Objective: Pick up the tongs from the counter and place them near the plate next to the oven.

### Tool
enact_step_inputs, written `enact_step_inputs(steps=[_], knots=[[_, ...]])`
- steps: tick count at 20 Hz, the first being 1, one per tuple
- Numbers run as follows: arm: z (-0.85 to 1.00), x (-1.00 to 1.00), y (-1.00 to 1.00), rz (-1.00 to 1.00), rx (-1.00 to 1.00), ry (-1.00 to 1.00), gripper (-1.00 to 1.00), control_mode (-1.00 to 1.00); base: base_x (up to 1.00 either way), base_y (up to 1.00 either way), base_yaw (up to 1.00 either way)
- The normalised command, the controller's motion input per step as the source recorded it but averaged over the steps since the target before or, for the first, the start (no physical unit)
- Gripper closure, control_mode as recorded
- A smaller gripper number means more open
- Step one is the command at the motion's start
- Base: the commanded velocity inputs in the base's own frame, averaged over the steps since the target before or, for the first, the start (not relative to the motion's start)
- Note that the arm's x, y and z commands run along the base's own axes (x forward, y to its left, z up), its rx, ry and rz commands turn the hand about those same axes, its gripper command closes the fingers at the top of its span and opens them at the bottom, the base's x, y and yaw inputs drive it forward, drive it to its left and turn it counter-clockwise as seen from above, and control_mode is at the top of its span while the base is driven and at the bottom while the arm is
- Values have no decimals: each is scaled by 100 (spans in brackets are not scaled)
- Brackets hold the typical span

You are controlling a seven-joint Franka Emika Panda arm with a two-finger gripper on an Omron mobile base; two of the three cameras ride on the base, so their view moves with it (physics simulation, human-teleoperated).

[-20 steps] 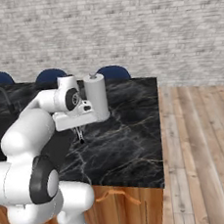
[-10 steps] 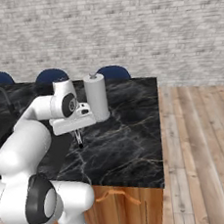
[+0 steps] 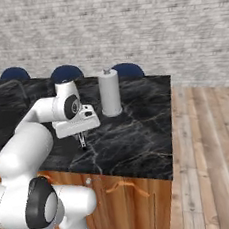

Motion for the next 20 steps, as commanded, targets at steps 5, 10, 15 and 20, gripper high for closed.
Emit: enact_step_inputs(steps=[5,10,15,20], knots=[[0,0,0,0,0,0,100,100,-24,-1,91],[0,0,0,0,0,0,100,100,-2,0,100],[0,0,0,0,0,0,100,100,-2,0,100],[0,0,0,0,0,0,100,100,-2,0,100]])
